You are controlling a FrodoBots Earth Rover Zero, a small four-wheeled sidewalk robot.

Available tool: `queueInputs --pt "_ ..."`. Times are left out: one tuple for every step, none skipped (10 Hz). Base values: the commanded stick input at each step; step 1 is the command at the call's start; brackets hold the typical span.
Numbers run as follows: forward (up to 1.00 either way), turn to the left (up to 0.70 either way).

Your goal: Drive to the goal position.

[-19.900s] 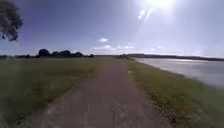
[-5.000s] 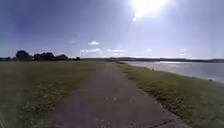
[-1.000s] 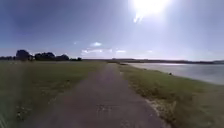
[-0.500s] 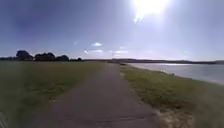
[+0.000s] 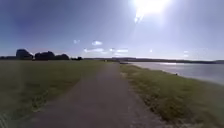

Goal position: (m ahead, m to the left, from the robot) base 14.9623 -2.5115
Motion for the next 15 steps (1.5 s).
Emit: queueInputs --pt "0.70 0.00" --pt "0.70 0.00" --pt "0.70 0.00" --pt "0.70 0.00" --pt "0.70 0.00" --pt "0.70 0.00" --pt "0.70 0.00" --pt "0.70 0.00" --pt "0.70 0.00" --pt "0.70 0.00" --pt "0.70 0.00" --pt "0.70 0.00" --pt "0.70 0.00" --pt "0.70 0.00" --pt "0.70 0.00"
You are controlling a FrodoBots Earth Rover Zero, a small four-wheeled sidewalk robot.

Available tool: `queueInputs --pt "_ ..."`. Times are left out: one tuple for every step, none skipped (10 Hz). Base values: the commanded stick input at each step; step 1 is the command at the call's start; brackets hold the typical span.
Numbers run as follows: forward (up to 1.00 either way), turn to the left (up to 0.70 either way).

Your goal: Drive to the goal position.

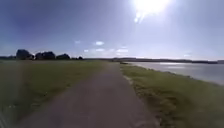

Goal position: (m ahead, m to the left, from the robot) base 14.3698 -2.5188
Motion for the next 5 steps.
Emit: queueInputs --pt "0.70 0.00" --pt "0.70 0.00" --pt "0.70 0.00" --pt "0.70 0.00" --pt "0.70 0.00"
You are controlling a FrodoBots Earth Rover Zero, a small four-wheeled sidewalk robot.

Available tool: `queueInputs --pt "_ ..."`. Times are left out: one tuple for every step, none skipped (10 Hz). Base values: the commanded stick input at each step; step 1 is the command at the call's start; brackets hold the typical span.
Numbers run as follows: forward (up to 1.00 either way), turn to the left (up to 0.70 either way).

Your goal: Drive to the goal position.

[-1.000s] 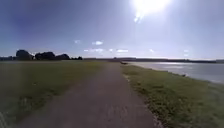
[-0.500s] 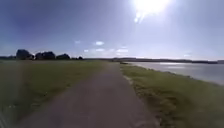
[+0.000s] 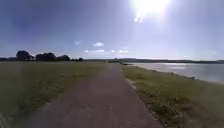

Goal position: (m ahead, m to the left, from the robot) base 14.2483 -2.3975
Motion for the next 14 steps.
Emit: queueInputs --pt "0.70 0.00" --pt "0.70 0.00" --pt "0.70 0.00" --pt "0.70 0.00" --pt "0.70 0.00" --pt "0.70 0.00" --pt "0.70 0.00" --pt "0.70 0.00" --pt "0.70 0.00" --pt "0.70 0.00" --pt "0.70 0.00" --pt "0.70 0.00" --pt "0.70 0.00" --pt "0.70 0.00"
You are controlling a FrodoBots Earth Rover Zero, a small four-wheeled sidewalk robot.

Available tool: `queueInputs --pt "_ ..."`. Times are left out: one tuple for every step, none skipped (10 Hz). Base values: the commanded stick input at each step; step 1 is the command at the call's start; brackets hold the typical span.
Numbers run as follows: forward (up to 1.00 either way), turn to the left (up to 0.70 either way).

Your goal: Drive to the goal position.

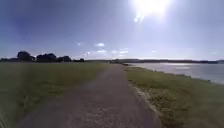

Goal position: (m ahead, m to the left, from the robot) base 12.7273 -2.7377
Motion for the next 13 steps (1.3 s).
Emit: queueInputs --pt "0.70 0.00" --pt "0.70 0.00" --pt "0.70 0.00" --pt "0.70 0.00" --pt "0.70 0.00" --pt "0.70 0.00" --pt "0.70 0.00" --pt "0.70 0.00" --pt "0.70 0.00" --pt "0.70 0.00" --pt "0.70 0.00" --pt "0.70 0.00" --pt "0.70 0.00"
